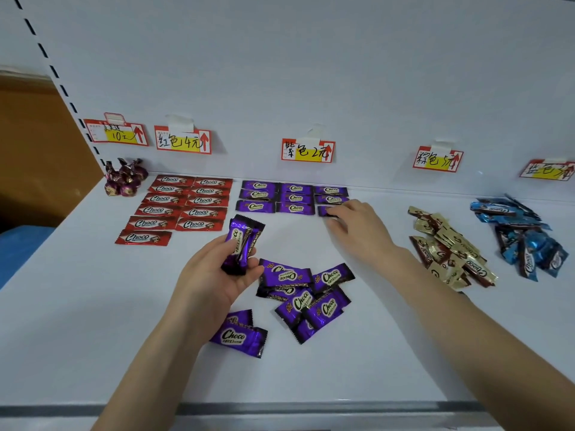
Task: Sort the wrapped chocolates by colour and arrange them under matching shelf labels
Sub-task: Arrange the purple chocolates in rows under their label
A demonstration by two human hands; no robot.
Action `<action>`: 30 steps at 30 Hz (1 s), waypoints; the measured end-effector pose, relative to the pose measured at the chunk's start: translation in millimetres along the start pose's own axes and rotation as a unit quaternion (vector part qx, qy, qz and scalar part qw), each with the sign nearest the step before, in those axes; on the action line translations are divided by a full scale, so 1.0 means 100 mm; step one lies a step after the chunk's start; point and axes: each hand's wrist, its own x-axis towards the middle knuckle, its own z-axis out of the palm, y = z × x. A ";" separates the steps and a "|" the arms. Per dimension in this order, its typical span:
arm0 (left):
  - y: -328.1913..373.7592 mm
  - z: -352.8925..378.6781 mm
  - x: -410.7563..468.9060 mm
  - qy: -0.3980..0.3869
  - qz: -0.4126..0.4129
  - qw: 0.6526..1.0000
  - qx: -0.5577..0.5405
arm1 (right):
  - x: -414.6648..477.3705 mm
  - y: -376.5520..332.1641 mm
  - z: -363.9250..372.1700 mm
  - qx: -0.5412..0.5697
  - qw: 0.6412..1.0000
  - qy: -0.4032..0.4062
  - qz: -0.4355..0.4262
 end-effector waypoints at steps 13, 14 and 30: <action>-0.01 -0.07 -0.04 -0.012 0.021 1.000 0.011 | 0.03 0.03 0.04 -0.008 1.000 -0.004 -0.017; -0.02 -0.08 -0.04 -0.019 0.024 0.999 0.014 | 0.03 0.03 0.05 -0.011 1.000 -0.004 -0.020; -0.03 -0.16 -0.18 -0.034 0.097 0.990 0.091 | -0.36 -0.68 -0.28 0.296 0.953 0.037 -0.052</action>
